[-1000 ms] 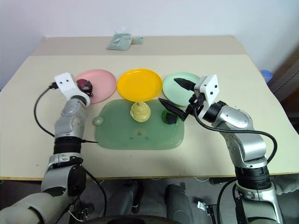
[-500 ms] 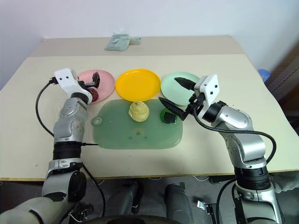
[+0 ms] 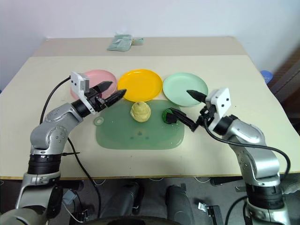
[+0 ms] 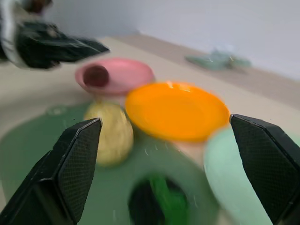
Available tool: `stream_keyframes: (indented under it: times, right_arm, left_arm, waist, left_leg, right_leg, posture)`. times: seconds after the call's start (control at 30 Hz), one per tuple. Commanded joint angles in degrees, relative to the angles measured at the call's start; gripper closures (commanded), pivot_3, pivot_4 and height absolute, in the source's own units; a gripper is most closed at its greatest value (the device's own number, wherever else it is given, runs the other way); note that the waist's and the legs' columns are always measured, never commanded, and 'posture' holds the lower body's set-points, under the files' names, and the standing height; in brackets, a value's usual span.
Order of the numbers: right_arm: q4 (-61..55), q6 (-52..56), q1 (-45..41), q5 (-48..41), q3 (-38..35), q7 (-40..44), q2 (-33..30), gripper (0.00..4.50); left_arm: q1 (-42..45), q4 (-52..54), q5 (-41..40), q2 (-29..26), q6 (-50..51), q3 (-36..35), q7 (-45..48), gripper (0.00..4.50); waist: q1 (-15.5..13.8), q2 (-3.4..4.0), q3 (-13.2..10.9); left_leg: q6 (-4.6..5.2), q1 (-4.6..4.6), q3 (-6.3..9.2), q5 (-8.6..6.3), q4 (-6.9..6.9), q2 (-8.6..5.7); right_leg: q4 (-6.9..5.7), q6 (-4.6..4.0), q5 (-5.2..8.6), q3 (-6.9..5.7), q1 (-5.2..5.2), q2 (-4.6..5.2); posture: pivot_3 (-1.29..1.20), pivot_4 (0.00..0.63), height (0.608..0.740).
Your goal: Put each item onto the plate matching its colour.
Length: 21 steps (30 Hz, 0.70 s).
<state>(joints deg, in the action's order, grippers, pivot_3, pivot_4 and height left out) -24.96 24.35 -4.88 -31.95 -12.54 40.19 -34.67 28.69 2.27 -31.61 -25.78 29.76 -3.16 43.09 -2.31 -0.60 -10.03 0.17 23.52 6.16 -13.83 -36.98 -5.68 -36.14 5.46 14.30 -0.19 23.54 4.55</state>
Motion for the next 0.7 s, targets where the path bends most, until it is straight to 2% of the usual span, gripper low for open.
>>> stream_keyframes:
  times: [0.03, 0.2, 0.4, 0.7]
  right_arm:
    - [-4.7, 0.4, 2.7, -2.0, -4.4, -1.3, -0.8, 0.00]
    - [-8.9, 0.6, 9.2, -2.3, -8.0, -3.4, -0.1, 0.00]
    - [-11.3, 0.2, 13.3, -2.9, -10.3, -5.2, 0.4, 0.00]
    - [-13.0, 0.0, 15.0, -3.5, -11.6, -6.8, 0.3, 0.00]
  left_arm:
    - [2.9, -2.7, 1.3, -0.9, -2.0, 3.4, 7.3, 0.05]
    - [5.5, -7.1, 2.8, -1.1, -4.0, 6.3, 14.1, 0.05]
    - [5.4, -9.7, 5.0, -2.0, -6.5, 7.9, 19.8, 0.05]
    - [8.1, -17.2, 14.4, 2.8, -14.0, 13.1, 17.8, 0.05]
  waist:
    - [0.2, 0.05, 0.0]
    - [0.2, 0.11, 0.0]
    - [0.1, 0.12, 0.0]
    - [0.0, 0.13, 0.0]
  left_leg:
    - [0.00, 0.00, -0.01, 0.00, 0.00, 0.00]
    - [0.00, -0.01, -0.02, 0.00, 0.04, 0.08]
    - [0.00, -0.01, -0.04, 0.00, 0.03, 0.08]
    - [0.01, -0.01, -0.03, 0.00, -0.01, 0.08]
  right_leg:
    - [0.01, -0.01, 0.01, 0.01, 0.00, 0.00]
    - [-0.01, 0.00, 0.00, 0.01, 0.04, -0.04]
    - [0.03, -0.07, 0.04, 0.02, 0.01, -0.02]
    - [0.06, -0.06, 0.04, 0.02, -0.02, -0.01]
  posture:
    - [0.00, 0.150, 0.740]
    - [0.00, 0.150, 0.740]
    - [0.00, 0.150, 0.740]
    - [0.00, 0.150, 0.740]
